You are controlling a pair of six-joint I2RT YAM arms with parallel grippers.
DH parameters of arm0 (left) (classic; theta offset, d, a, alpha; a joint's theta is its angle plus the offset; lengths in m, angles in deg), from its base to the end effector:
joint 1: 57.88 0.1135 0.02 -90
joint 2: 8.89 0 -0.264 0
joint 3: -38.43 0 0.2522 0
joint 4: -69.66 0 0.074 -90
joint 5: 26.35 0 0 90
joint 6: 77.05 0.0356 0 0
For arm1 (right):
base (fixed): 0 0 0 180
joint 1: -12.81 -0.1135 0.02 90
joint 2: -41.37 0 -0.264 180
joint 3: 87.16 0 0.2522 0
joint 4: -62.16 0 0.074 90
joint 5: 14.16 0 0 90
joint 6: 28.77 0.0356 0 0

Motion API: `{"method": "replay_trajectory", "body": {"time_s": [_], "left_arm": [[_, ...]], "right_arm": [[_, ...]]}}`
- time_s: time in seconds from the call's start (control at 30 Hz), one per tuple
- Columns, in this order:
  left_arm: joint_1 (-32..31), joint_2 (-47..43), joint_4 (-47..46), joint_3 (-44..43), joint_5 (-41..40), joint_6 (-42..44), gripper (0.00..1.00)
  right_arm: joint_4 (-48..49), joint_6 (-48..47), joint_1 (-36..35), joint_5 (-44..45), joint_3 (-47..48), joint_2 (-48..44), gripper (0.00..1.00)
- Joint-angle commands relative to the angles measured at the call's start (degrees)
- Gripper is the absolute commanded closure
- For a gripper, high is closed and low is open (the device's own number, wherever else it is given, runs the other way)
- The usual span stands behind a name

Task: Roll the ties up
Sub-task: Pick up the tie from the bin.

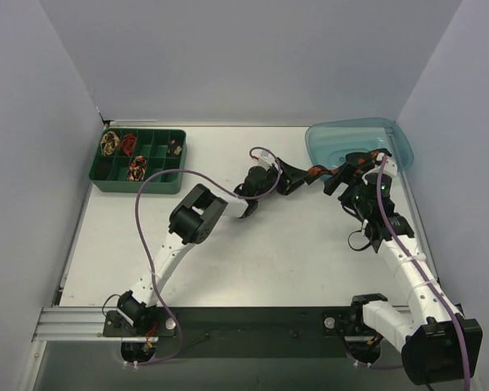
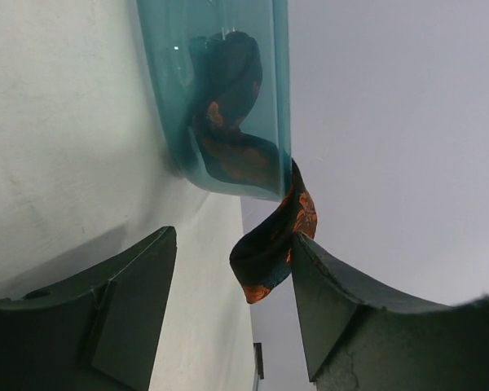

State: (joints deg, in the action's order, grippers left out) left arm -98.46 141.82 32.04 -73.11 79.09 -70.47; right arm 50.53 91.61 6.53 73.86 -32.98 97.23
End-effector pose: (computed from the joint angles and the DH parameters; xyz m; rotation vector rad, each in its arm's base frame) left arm 0.4146 -0.3676 0.0804 -0.4712 1.9034 -1.7943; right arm 0.2290 0.0264 0.2994 0.3575 1.7944 0.4851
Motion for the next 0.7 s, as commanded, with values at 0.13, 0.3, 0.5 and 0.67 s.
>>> {"method": "replay_trajectory", "body": {"time_s": [0.13,0.3,0.5,0.67], "left_arm": [[-1.5,-0.7,-7.4,-1.7,-3.5,0.8,0.33],[-1.5,0.0,-7.6,-3.1,-4.5,0.9,0.57],[-1.4,-0.1,-6.6,-5.1,-4.5,0.6,0.92],[-0.2,-2.9,3.7,-9.2,-0.2,5.5,1.00]], "right_arm": [[0.1,0.0,0.4,-0.3,2.2,-0.7,0.00],[0.0,0.0,0.4,-0.7,2.0,-0.7,0.00],[0.0,-0.1,0.4,-0.5,1.9,-1.0,0.00],[0.0,-0.1,0.4,-0.3,1.9,-1.1,0.00]]}}
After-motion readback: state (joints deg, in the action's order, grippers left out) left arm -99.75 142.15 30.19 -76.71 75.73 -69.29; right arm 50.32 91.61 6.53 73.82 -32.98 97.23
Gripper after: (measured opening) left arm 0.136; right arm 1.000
